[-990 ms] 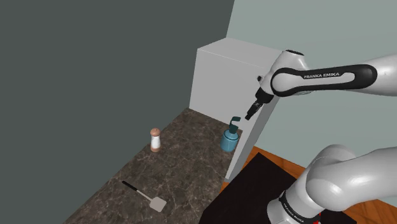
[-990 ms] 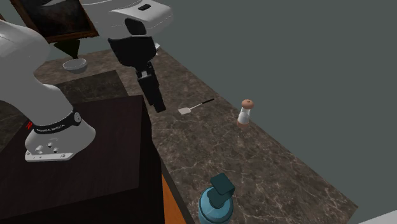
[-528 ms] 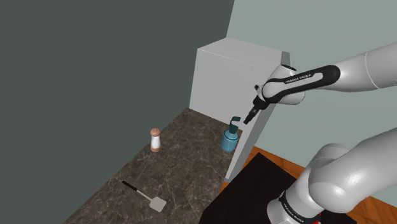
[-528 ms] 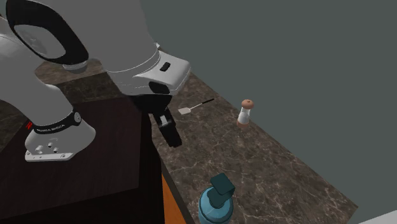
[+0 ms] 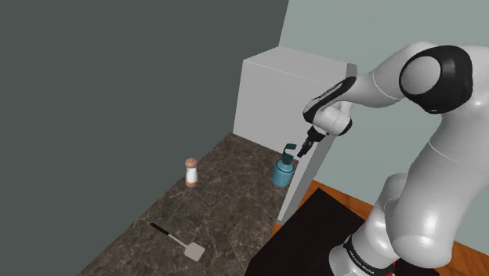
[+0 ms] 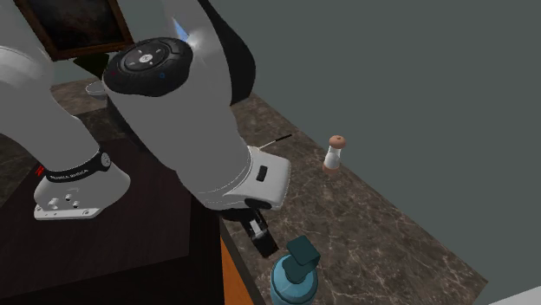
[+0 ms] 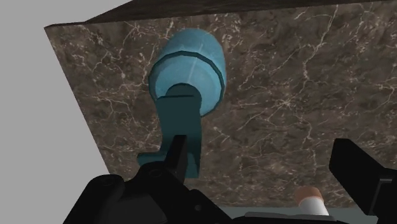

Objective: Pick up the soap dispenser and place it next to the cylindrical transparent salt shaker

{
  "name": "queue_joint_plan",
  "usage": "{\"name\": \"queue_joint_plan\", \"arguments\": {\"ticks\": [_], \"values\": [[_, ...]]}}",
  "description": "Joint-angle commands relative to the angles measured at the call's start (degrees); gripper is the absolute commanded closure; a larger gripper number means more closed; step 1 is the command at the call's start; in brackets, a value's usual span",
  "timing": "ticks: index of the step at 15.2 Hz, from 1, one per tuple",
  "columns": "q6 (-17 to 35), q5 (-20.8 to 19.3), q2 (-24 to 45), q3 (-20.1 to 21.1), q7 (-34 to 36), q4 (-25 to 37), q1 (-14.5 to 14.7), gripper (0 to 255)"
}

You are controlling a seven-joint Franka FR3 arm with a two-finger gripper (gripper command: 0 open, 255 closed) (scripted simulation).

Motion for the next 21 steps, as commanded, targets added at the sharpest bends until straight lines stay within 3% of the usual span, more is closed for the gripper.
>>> {"name": "queue_joint_plan", "arguments": {"ticks": [1, 4, 7, 15, 21], "values": [[-1.8, 13.9, 7.7, 3.4, -12.4, 4.1, -3.9, 0], [-4.3, 23.6, 16.2, 10.0, -22.4, 10.3, -11.8, 0], [-6.5, 29.7, 23.7, 14.5, -29.1, 16.7, -17.9, 0], [-5.4, 36.0, 30.2, 19.1, -33.0, 20.7, -20.9, 0], [-5.4, 36.0, 30.2, 19.1, -33.0, 20.7, -20.9, 0]]}}
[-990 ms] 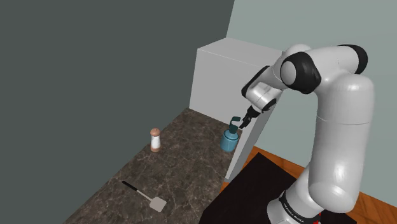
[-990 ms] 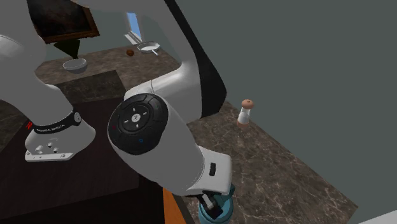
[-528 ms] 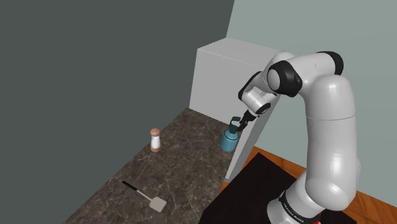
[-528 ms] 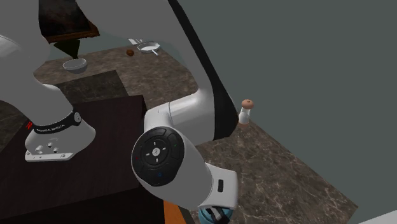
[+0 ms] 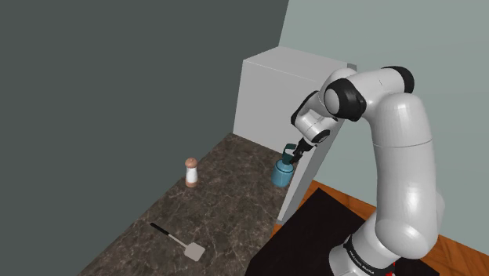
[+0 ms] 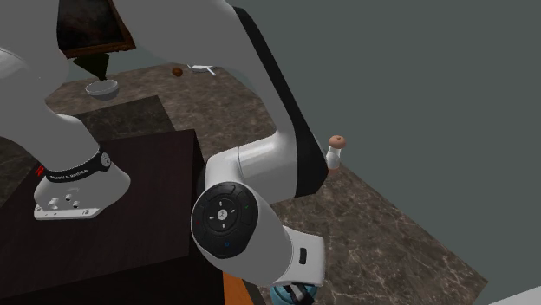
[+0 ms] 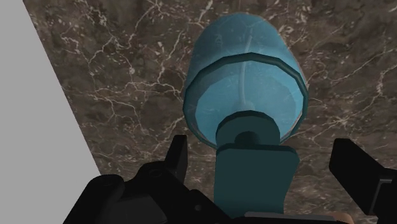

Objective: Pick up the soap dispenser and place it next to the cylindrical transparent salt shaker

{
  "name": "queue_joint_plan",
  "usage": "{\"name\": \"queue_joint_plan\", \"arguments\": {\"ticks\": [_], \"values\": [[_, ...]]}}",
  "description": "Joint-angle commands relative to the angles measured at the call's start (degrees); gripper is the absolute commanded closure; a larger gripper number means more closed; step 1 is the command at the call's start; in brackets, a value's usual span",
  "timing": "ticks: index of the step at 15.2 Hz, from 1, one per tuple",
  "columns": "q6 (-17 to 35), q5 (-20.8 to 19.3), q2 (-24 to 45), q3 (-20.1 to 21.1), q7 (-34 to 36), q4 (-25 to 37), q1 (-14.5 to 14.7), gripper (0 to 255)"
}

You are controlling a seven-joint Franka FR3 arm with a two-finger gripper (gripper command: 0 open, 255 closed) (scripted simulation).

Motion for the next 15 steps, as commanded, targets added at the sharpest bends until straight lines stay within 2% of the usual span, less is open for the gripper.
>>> {"name": "queue_joint_plan", "arguments": {"ticks": [1, 2, 3, 12, 15], "values": [[0.0, 0.0, 0.0, 0.0, 0.0, 0.0, 0.0, 0], [0.0, 0.0, 0.0, 0.0, 0.0, 0.0, 0.0, 0], [0.0, 0.0, 0.0, 0.0, 0.0, 0.0, 0.0, 255], [0.0, 0.0, 0.0, 0.0, 0.0, 0.0, 0.0, 255], [-0.5, -2.4, -2.2, -1.5, 1.9, -1.0, 1.2, 255]]}}
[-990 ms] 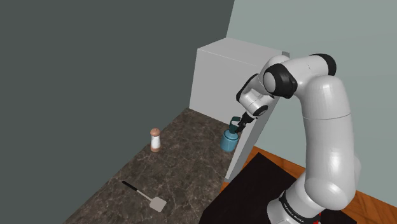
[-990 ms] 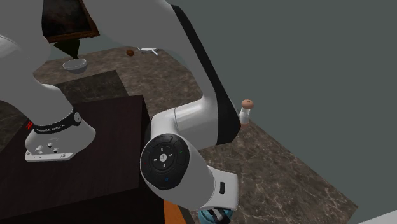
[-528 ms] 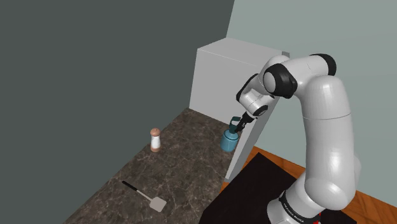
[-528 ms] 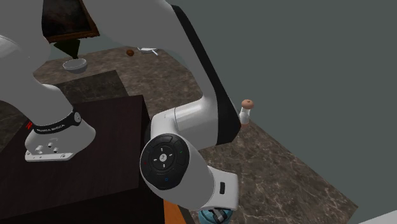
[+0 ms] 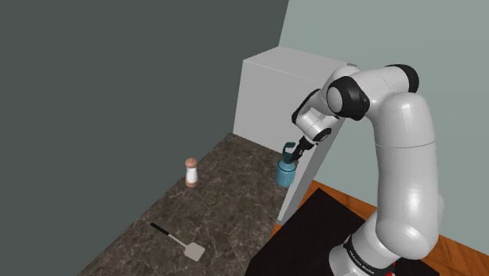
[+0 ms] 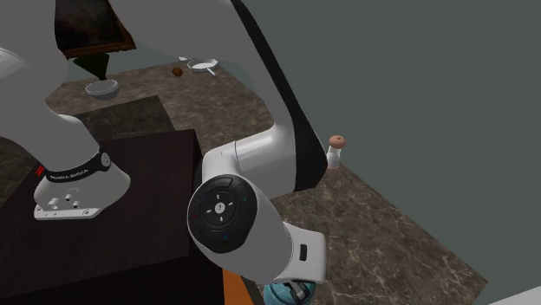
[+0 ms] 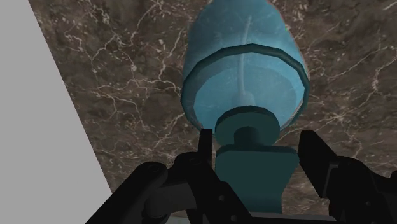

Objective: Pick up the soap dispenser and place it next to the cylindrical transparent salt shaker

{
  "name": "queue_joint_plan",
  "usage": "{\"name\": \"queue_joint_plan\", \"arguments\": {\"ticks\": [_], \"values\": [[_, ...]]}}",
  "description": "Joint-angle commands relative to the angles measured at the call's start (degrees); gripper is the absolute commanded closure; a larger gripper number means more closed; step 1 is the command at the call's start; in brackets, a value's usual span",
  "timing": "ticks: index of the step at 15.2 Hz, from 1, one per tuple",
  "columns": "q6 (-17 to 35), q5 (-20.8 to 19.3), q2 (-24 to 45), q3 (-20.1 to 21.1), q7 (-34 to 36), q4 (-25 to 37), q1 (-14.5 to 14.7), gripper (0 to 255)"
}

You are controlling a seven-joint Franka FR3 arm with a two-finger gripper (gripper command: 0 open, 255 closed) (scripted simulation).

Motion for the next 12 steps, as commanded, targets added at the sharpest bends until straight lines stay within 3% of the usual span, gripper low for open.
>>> {"name": "queue_joint_plan", "arguments": {"ticks": [1, 12], "values": [[-0.3, -1.5, -1.2, -0.9, 1.2, -0.4, 0.7, 255], [-2.5, -11.3, -9.1, -7.1, 8.9, -3.1, 5.6, 255]]}}
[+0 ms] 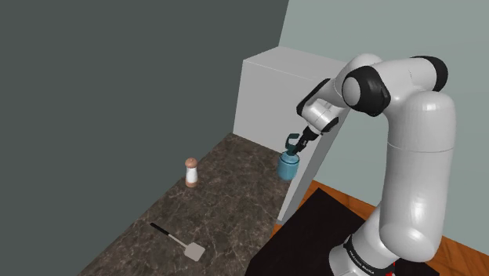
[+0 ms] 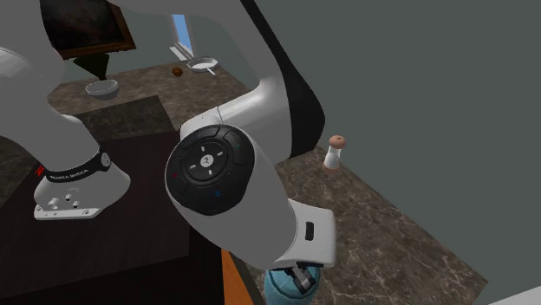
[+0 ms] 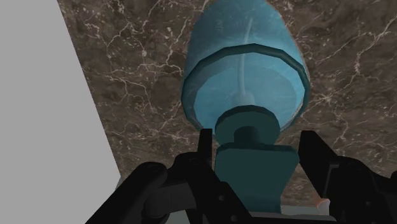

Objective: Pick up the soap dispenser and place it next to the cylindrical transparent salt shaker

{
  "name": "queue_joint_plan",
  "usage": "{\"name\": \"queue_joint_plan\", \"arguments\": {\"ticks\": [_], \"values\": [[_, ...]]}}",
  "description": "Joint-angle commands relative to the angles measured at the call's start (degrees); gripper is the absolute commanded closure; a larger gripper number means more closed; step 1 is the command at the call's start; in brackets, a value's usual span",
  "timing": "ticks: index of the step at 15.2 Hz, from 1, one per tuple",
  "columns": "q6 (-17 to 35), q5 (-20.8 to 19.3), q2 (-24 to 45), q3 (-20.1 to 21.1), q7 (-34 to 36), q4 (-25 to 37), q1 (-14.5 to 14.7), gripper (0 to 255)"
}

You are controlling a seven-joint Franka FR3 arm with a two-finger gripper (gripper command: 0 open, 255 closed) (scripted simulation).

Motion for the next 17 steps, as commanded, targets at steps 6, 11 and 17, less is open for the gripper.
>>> {"name": "queue_joint_plan", "arguments": {"ticks": [6, 11, 17], "values": [[-1.5, -6.9, -5.1, -4.2, 5.4, -1.1, 3.4, 255], [-2.8, -12.2, -8.8, -7.1, 9.5, -1.5, 5.8, 255], [-4.4, -18.8, -13.3, -10.4, 14.7, -1.5, 8.6, 255]]}}
